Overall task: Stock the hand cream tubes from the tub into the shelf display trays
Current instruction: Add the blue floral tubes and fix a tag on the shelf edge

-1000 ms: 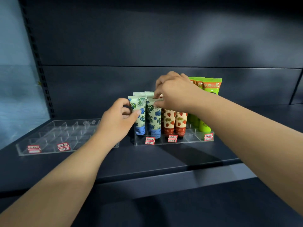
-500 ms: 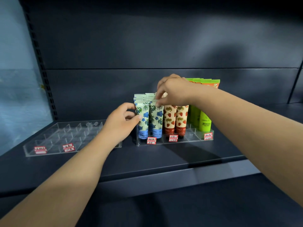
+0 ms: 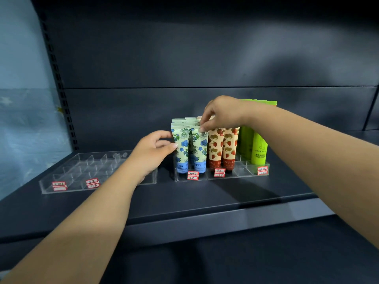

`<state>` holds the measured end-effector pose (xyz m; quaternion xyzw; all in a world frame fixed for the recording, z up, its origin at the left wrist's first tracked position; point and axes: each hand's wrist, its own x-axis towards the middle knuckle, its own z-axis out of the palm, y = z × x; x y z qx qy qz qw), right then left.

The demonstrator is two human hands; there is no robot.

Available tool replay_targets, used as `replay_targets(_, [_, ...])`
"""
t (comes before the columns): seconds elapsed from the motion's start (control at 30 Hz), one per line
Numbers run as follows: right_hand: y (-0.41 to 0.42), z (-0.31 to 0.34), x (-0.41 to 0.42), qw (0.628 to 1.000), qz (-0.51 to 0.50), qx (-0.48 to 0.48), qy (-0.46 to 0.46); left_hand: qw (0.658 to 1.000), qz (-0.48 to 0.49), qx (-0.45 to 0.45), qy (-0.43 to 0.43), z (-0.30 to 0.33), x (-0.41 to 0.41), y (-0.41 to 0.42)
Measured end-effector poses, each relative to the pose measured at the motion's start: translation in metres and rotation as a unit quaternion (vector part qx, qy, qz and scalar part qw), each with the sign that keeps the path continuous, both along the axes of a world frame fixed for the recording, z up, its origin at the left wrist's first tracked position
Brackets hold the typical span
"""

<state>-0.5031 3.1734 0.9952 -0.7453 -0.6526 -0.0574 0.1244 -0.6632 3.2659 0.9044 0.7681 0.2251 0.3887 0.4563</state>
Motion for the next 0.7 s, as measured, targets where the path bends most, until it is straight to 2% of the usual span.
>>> replay_targets(0.23, [-0.0002, 0.0008, -0.0005, 1.000, 0.003, -0.009, 0.000, 1.000, -0.011, 0.008, -0.001, 0.0003, 0.0013, -0.0012])
replay_targets(0.4, [-0.0019, 0.0029, -0.0033, 1.000, 0.003, -0.008, 0.000, 0.999, 0.024, 0.042, -0.002, -0.0018, 0.0049, 0.0004])
replay_targets(0.7, [-0.0043, 0.0036, -0.0013, 1.000, -0.004, -0.014, 0.009, 0.999, -0.005, 0.023, -0.029, -0.0010, 0.0043, 0.0002])
